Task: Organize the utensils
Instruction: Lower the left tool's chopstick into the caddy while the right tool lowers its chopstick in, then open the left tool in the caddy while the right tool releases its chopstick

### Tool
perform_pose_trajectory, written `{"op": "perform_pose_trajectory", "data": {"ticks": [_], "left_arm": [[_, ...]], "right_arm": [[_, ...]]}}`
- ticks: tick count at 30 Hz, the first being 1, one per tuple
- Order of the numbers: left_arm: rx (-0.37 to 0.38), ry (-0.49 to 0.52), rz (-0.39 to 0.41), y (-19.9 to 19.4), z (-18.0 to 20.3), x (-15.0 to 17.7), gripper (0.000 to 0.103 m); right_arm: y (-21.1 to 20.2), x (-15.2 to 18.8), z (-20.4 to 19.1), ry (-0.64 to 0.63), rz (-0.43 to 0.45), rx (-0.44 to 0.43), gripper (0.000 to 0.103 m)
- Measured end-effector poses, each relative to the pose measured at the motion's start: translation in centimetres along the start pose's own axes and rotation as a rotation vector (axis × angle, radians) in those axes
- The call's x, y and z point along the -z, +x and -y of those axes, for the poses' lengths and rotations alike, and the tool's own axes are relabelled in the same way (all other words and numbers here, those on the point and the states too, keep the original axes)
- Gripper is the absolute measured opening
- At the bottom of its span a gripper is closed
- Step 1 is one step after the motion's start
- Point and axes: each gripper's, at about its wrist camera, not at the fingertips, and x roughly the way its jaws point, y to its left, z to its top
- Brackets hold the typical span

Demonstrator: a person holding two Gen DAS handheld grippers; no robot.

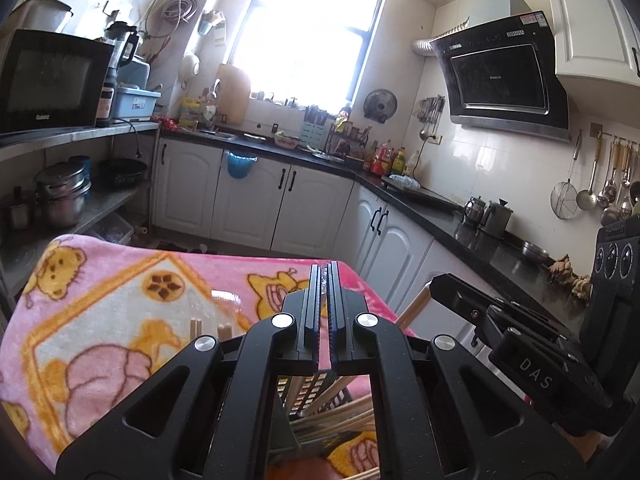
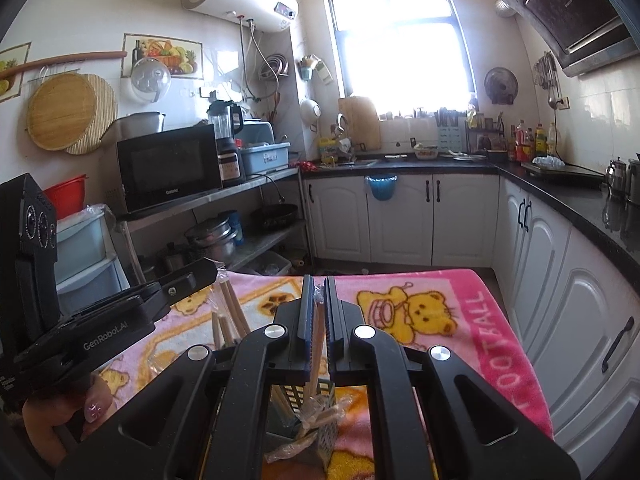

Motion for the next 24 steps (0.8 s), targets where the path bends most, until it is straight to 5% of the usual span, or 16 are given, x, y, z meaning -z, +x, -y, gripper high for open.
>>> {"op": "perform_pose_trajectory", "data": {"ticks": [13,17,24], "left_arm": [[-0.032,-0.015,-0.078,0.2,-0.7,1.3,0.001],[-0.043,-0.021,-0.095,-0.2,-1.0,1.7,0.020],[-0.054,-0.006,-0.104,-1.3,-0.8,2.3,0.037]], "right_arm": [[-0.5,1.2,0.7,0.014,-0.020,0.009,0.019],[-1.1,1.5,0.9,0.013,-0.023,0.020,0.023],[-2.4,2.0,1.1,0.019,-0.032,0.034,0.031]]}}
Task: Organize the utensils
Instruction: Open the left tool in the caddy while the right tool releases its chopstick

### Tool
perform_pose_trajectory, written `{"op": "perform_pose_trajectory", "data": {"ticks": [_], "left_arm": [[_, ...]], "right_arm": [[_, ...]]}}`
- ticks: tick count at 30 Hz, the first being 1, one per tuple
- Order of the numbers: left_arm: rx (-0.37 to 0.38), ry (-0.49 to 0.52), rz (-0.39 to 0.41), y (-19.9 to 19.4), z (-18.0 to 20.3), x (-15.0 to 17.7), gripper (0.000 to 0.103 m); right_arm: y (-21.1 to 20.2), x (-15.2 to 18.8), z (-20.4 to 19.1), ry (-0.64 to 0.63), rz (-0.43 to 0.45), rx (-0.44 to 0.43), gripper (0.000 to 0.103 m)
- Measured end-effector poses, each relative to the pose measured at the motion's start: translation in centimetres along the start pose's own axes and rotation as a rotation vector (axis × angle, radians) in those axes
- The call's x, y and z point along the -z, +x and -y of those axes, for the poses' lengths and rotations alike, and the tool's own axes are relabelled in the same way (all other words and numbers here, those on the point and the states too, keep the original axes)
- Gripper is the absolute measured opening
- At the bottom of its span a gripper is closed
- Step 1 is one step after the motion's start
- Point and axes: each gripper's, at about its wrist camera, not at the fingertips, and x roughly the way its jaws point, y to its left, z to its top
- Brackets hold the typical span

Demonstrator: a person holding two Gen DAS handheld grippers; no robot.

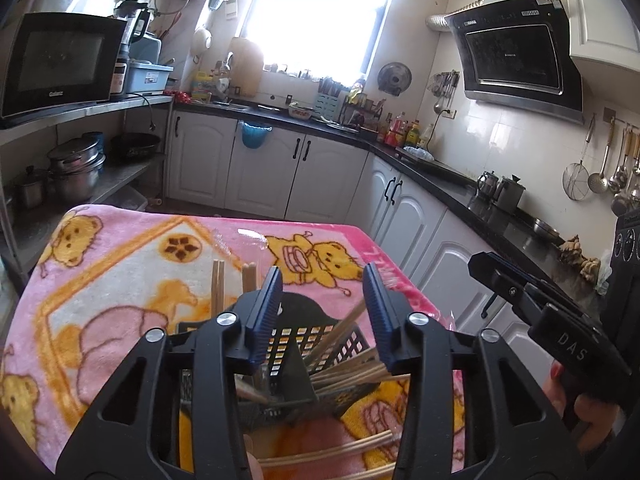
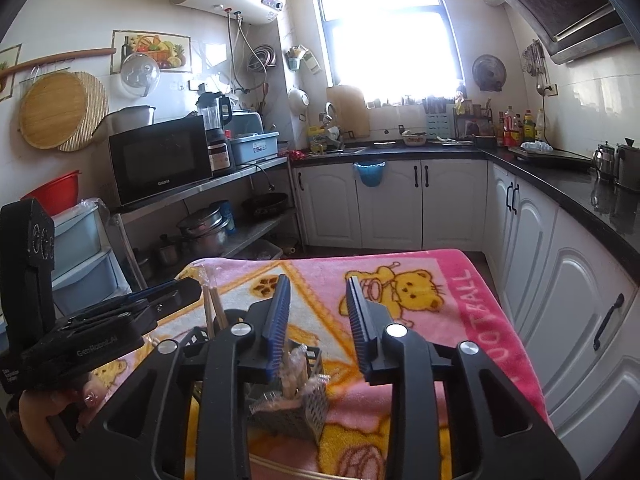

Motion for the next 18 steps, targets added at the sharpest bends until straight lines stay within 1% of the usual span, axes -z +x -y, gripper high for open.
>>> {"op": "perform_pose_trajectory", "data": {"ticks": [2,3,5,9,11,15,17,18], "left_arm": [[-0.002,0.002,-0.001,-0.4,0.0,0.2,0.045],[-0.002,0.001,0.000,-0.5,0.0,0.1,0.047],[-0.003,0.006,0.004,-0.9,0.0,0.3,0.056],[-0.015,0.018,0.015,-1.7,0.2,0.7,0.067],[-0.016,0.018,0.016,-2.0,0.1,1.0,0.076],[-0.023,0.018,0.016,-2.6,0.1,1.5,0.083],[-0.025,0.013,0.017,-2.8,0.0,1.7,0.088],[-0.026,0.011,0.016,-3.0,-0.1,1.9,0.089]], "right_arm": [[-0.4,0.2,0.0,-0.004,-0.001,0.004,0.032],[-0.6,0.3,0.1,-0.005,-0.003,0.008,0.034],[-1.0,0.5,0.1,-0.002,-0.004,0.012,0.037],[-2.0,1.1,0.1,-0.001,-0.002,0.009,0.041],[-2.5,1.3,-0.1,-0.006,-0.001,0.011,0.042],[-3.2,1.8,-0.4,-0.021,-0.003,0.014,0.046],[-3.6,2.0,-0.6,-0.023,-0.004,0.010,0.048],[-3.7,2.1,-0.7,-0.024,-0.006,0.008,0.049]]}}
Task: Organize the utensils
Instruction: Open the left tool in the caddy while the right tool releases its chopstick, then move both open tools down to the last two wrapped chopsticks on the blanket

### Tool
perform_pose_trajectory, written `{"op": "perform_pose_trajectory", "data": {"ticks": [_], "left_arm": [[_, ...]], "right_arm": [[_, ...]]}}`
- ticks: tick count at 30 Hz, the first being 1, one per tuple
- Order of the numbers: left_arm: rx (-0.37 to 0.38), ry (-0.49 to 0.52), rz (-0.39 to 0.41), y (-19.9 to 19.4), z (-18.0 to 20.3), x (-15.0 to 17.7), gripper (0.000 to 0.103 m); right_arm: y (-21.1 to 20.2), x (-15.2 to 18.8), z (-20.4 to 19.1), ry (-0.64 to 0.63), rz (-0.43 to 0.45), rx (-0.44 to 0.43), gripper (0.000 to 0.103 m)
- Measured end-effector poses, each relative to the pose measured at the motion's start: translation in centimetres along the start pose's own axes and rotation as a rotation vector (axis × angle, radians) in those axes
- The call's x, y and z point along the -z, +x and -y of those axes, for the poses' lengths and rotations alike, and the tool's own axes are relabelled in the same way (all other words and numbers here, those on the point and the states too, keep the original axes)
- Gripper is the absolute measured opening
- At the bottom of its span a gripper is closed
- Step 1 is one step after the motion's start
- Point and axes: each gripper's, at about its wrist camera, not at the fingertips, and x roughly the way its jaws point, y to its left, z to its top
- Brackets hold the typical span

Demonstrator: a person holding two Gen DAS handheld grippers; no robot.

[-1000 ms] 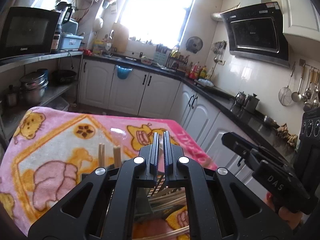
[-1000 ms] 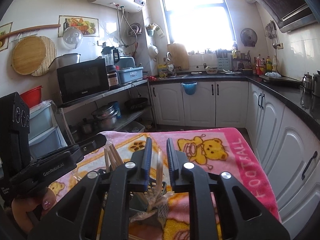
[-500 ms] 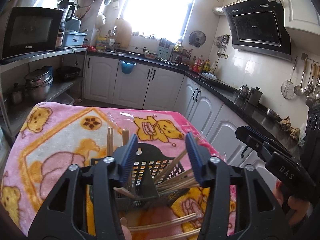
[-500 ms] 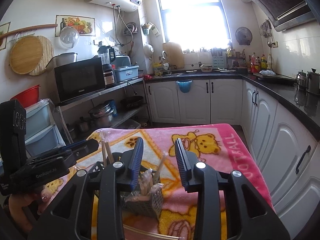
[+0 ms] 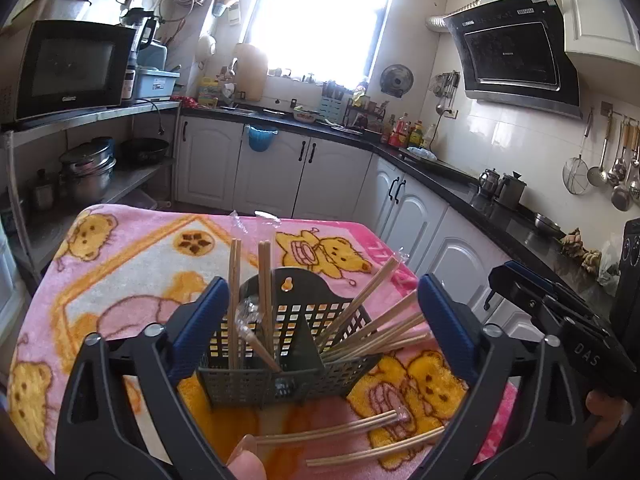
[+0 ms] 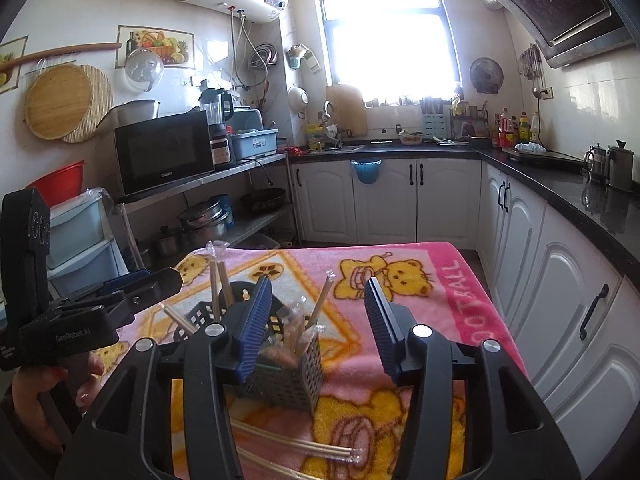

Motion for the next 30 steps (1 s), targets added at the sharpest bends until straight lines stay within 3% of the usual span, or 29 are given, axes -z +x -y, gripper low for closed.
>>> {"op": "perform_pose_trajectory", "data": {"ticks": [12,30], "left_arm": [[-0.005,-0.017,-0.005,-1.6,-0.8,1.3,0.092],[-0.027,-0.063,-0.080,-2.4,-2.6,5.2,0.092]], "right_arm": [[-1.3,2.2,-0.9,-0.012,-0.031,-0.008,0.060],[-1.6,6.7,-1.6,-0.019,-0.121,-0.010,0.062]]}}
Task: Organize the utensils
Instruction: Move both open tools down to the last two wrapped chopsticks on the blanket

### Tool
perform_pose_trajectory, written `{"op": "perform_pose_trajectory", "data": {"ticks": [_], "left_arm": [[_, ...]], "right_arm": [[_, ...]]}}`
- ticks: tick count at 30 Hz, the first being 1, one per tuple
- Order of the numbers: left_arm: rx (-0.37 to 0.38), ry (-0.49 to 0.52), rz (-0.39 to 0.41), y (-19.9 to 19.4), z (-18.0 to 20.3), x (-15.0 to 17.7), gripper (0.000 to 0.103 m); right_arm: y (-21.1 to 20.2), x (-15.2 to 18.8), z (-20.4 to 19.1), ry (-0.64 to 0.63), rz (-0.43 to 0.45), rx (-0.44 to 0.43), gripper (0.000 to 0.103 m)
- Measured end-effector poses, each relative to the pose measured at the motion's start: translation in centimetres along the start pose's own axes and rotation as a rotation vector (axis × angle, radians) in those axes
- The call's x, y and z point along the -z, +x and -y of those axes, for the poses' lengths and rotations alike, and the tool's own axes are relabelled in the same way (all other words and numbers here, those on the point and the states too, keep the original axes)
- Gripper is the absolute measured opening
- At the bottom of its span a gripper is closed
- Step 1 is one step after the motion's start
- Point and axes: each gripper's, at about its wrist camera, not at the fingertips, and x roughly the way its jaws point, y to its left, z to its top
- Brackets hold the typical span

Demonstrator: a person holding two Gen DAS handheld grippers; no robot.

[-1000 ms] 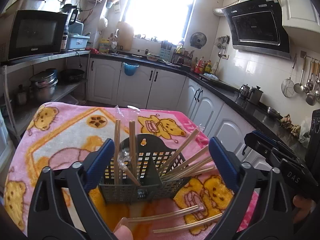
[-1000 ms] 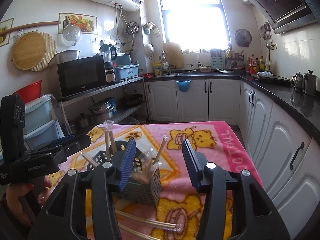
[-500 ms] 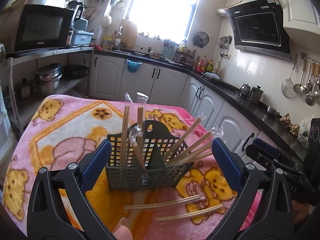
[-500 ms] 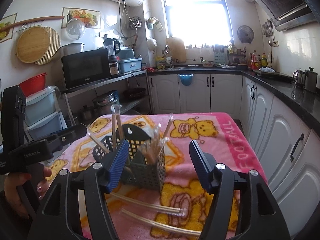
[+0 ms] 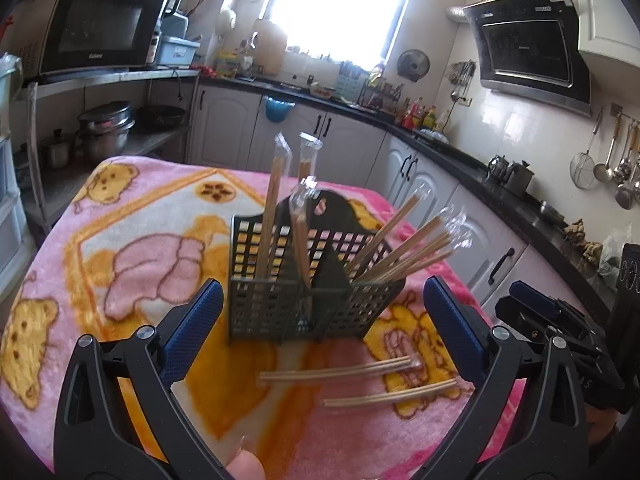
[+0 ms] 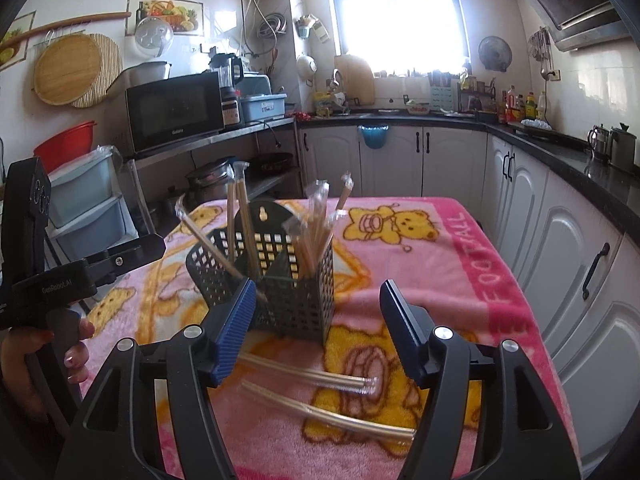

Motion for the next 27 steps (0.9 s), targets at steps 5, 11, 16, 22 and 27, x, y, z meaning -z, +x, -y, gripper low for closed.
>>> {"op": "perform_pose_trajectory", "data": {"ticks": [5,11,16,22,27], "left_arm": [[-0.007,-0.024,-0.028,0.4,-0.8,1.0,0.092],[-0.017,-0.037,-0.058,0.7,-1.2,2.1,0.092],[-0.020,-0.037,-0.080,1.0,-1.4,3.0,0.092],[-0.022,-0.031,-0.113,1.6,-1.3,4.3,0.092],[-0.014,-0.024,-0.155,2.4,-1.0,5.6,0.092]], "right_arm": [[0.1,1.2,-0.1,0.004,-0.025,-0.005,0.062],[0.2,2.1,0.0,0.007,-0.049,-0.009,0.062],[0.2,3.0,0.1,0.010,-0.068,-0.010,0.062],[0.2,3.9,0.4,0.020,-0.089,-0.007,0.062],[0.0,4.7,1.2,0.035,-0.104,0.007,0.062]]}}
